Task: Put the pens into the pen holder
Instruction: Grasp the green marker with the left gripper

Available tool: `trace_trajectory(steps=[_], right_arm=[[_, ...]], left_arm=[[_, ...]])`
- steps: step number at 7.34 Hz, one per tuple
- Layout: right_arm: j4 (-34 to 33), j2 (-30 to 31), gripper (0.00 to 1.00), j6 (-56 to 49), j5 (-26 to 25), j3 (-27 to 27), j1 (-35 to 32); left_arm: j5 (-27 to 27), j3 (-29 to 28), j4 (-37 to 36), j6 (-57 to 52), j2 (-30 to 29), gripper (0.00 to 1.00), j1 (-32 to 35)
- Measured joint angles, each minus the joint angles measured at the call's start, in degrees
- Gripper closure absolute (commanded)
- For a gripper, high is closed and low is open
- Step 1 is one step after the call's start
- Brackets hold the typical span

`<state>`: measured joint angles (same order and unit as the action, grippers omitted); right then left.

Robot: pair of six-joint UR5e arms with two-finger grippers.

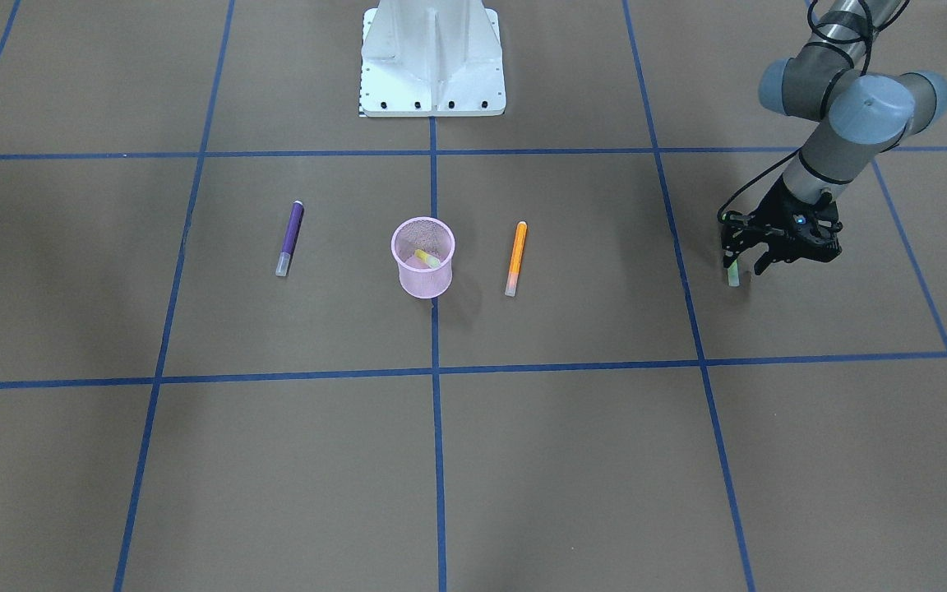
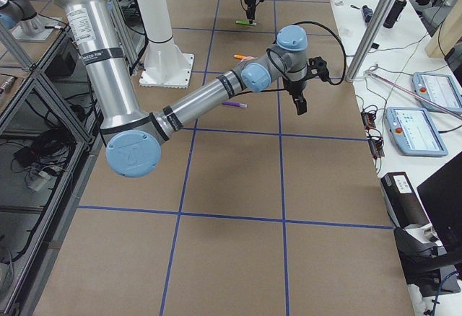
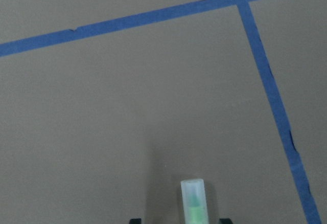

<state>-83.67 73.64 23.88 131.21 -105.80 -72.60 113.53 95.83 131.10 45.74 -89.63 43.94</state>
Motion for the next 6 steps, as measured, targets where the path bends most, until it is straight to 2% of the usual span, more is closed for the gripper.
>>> trace_trajectory(steps=[3, 5, 6], right_arm=[[0.0, 0.3, 0.00, -0.1, -0.1, 0.1, 0.0], [0.2, 0.6, 0.00, -0.1, -0.2, 0.1, 0.0], [0.2, 0.7, 0.00, -0.1, -0.2, 0.0, 0.0]], left_arm=[[-1.2, 0.0, -0.2, 0.1, -0.4, 0.63, -1.2], [-1.7, 0.0, -0.2, 0.0, -0.4, 1.00, -1.6], [-2.2, 0.1, -0.2, 0.0, -0.4, 1.00, -1.7]])
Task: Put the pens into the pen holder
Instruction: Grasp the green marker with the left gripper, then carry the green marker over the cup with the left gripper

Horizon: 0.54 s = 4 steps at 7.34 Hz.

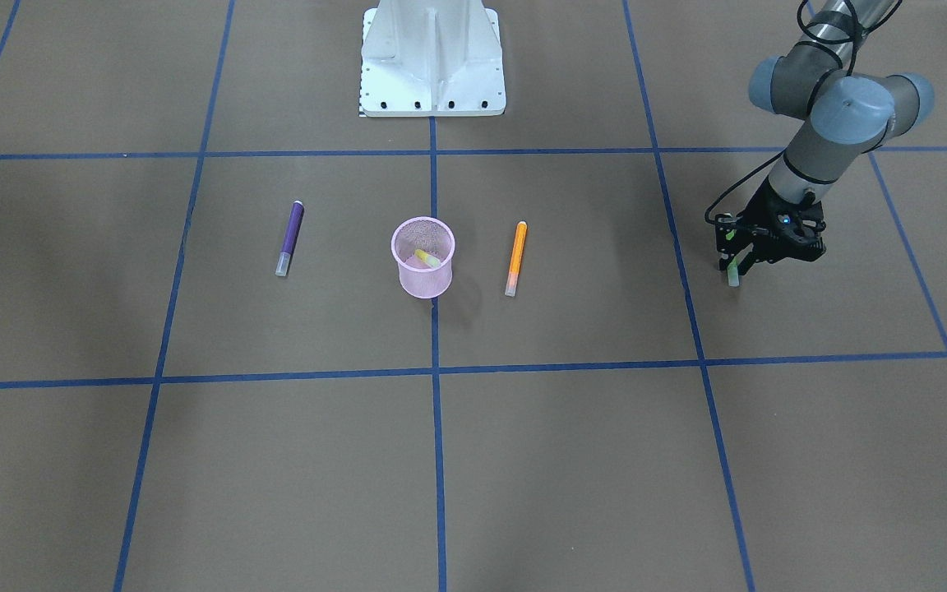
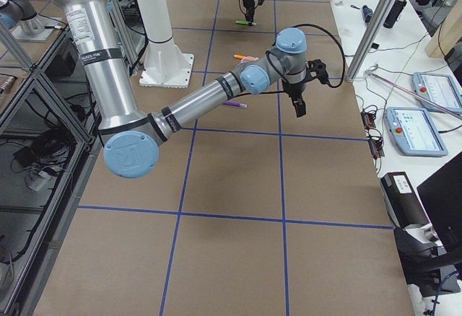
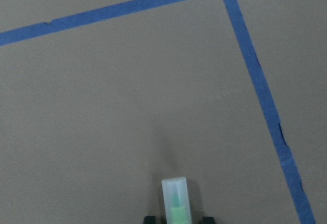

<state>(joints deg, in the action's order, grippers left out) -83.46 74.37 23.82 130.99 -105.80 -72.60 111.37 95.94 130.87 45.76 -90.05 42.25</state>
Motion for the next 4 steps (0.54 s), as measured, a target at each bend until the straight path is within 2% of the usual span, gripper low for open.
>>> trace_trajectory(steps=[4], right_arm=[[0.2, 0.1, 0.00, 0.0, 0.2, -0.1, 0.0]], left_arm=[[-0.6, 3.7, 0.2, -0.5, 0.5, 1.00, 0.5]])
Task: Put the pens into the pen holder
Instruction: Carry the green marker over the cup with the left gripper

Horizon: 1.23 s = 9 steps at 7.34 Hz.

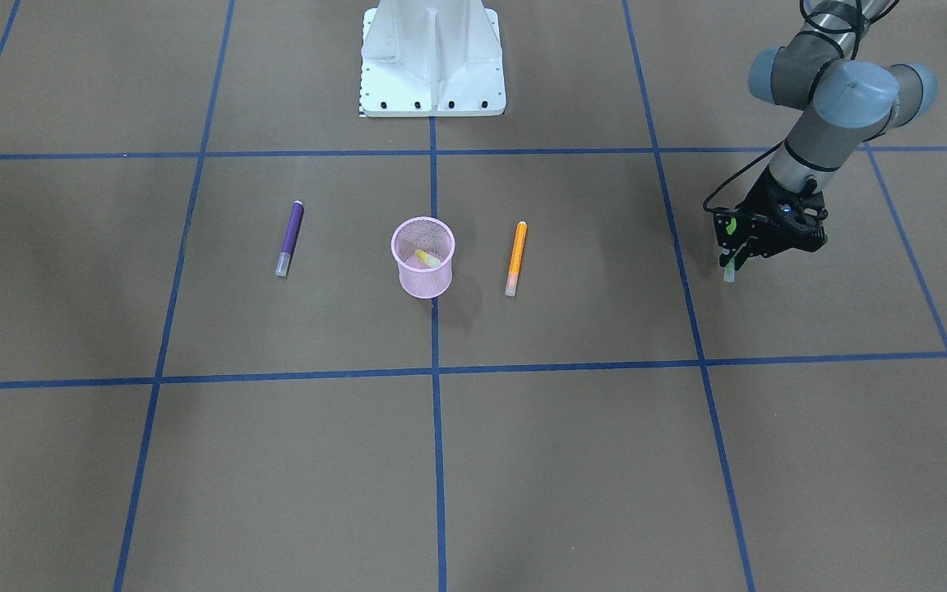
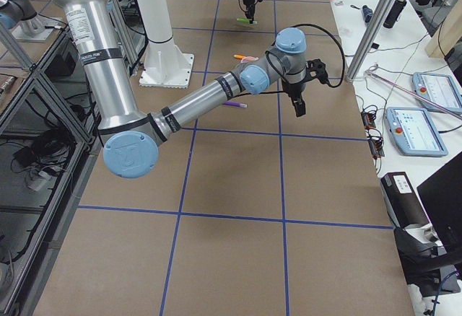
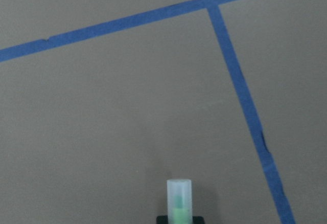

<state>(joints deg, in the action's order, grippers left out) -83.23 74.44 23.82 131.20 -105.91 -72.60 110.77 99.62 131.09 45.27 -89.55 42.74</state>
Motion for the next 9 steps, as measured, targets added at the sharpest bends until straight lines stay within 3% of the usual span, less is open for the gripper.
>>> trace_trajectory(steps=[3, 6, 9], right_arm=[[0.1, 0.0, 0.00, 0.0, -0.2, -0.1, 0.0], [0.1, 0.0, 0.00, 0.2, -0.6, 0.0, 0.1], [0.2, -0.4, 0.00, 0.3, -0.7, 0.0, 0.1]], left_arm=[[-6.4, 2.1, 7.3, -0.1, -5.7, 1.00, -0.2], [-9.3, 1.8, 18.9, 0.3, -13.9, 1.00, -1.4], [-23.2, 1.2, 24.5, -1.7, -24.0, 1.00, -12.0]])
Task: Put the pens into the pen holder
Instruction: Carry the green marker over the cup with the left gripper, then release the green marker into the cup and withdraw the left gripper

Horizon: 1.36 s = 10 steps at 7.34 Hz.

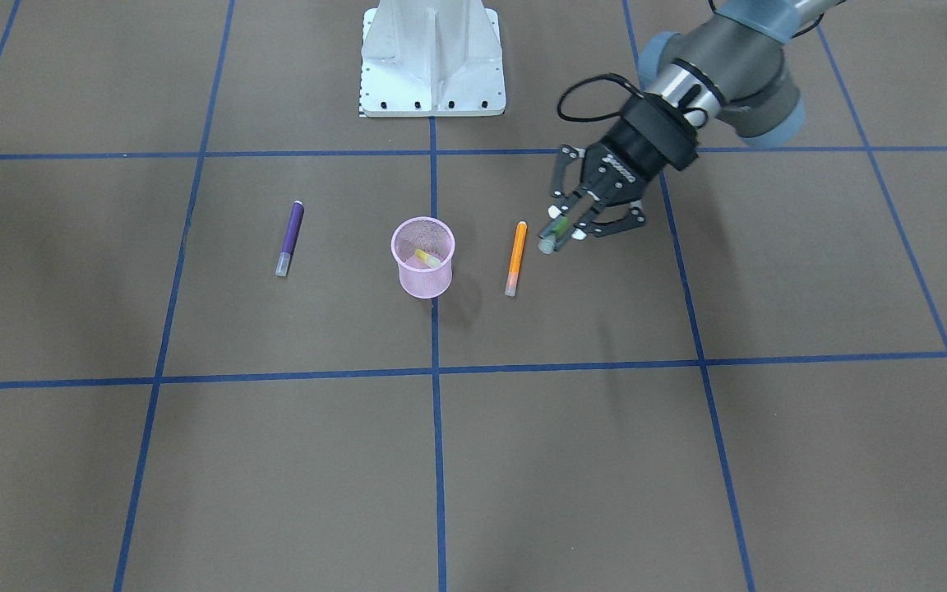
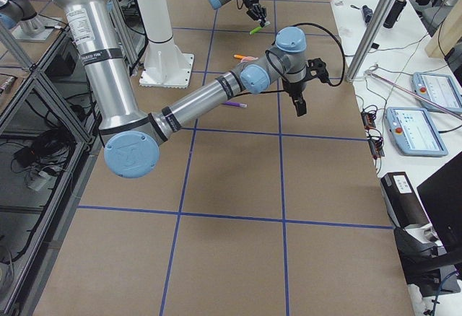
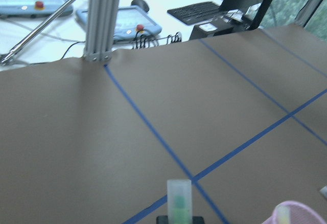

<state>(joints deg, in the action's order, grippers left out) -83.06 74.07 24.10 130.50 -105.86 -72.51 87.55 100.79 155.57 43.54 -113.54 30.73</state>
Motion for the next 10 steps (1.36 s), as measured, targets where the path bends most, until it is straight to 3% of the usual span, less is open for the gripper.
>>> trace_trajectory(steps=[2, 5, 6, 7, 8, 10], right_arm=[[0.0, -0.3, 0.00, 0.1, -0.1, 0.1, 0.0], [0.0, -0.5, 0.00, 0.1, -0.1, 0.2, 0.0], [0.0, -0.5, 0.00, 0.1, -0.1, 0.2, 0.0], [0.0, -0.5, 0.00, 0.1, -0.1, 0.2, 0.0], [0.0, -0.5, 0.00, 0.1, -0.1, 0.2, 0.0], [0.0, -0.5, 0.00, 0.1, -0.1, 0.2, 0.0]], left_arm=[[-7.5, -4.2, 5.2, -3.4, -4.0, 1.00, -4.5], [-15.0, -18.0, 16.3, -6.1, -11.3, 1.00, -7.7], [-15.4, -19.4, 16.8, -6.4, -11.8, 0.84, -8.1], [-15.6, -20.1, 17.0, -6.5, -11.9, 0.23, -8.4], [-15.6, -20.4, 17.0, -6.5, -12.0, 0.00, -8.7], [-15.6, -20.6, 17.2, -6.4, -12.2, 0.00, -9.0]])
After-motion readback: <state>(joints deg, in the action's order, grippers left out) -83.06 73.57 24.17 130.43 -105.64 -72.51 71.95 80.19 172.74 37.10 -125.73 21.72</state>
